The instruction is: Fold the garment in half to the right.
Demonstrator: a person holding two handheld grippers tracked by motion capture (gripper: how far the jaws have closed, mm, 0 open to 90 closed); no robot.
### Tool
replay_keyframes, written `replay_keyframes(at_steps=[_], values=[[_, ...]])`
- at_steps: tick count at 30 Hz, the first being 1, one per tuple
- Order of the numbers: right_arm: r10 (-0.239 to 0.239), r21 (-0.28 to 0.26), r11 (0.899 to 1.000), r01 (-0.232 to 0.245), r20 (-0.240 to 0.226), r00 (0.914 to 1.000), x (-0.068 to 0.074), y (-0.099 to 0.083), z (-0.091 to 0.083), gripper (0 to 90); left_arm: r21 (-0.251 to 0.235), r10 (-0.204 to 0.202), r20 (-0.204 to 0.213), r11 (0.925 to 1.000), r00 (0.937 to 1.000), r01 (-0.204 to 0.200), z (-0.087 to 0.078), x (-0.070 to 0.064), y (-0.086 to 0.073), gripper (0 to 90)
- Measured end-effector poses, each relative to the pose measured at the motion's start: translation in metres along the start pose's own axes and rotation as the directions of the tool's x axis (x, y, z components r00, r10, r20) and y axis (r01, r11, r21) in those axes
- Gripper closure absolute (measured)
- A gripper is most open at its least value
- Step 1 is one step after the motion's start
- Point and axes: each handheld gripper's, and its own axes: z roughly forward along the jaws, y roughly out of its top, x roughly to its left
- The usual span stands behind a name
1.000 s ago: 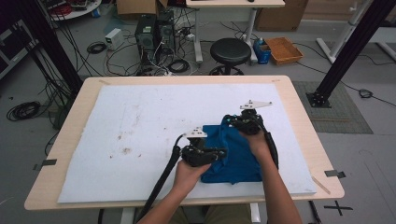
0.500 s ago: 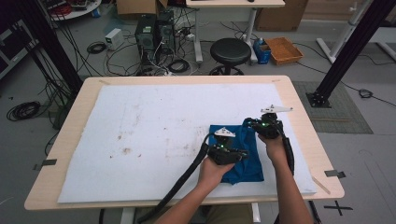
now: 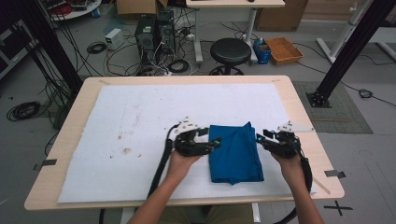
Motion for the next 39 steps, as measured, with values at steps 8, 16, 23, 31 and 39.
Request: replay_keyframes(at_steps=[8, 16, 23, 31, 39], values=[[-0.235, 0.229, 0.938, 0.26, -0.131, 0.963, 0.055, -0.028, -0.001, 86.0, -0.034, -0.026, -0.142, 0.9992, 0.9895, 0.021, -0.062, 0.052, -0.018, 30.7], [-0.113, 0.263, 0.954, 0.146, -0.136, 0.9843, 0.038, -0.046, -0.019, 76.6, -0.052, -0.04, -0.187, 0.9982, 0.9815, 0.031, -0.093, 0.072, -0.03, 30.6], [-0.084, 0.137, 0.986, 0.093, -0.069, 0.9941, 0.031, -0.018, -0.017, 70.8, -0.052, -0.04, -0.184, 0.9981, 0.9821, 0.031, -0.1, 0.073, -0.037, 30.7], [-0.029, 0.212, 0.977, 0.002, 0.124, 0.9919, 0.008, 0.023, 0.078, 79.9, -0.043, -0.038, -0.161, 0.9986, 0.9863, 0.031, -0.098, 0.069, -0.04, 30.6], [0.1, 0.094, 0.988, -0.12, 0.193, 0.9761, -0.018, 0.015, 0.066, 66.9, -0.043, -0.046, -0.159, 0.9983, 0.9862, 0.039, -0.097, 0.071, -0.041, 30.7]])
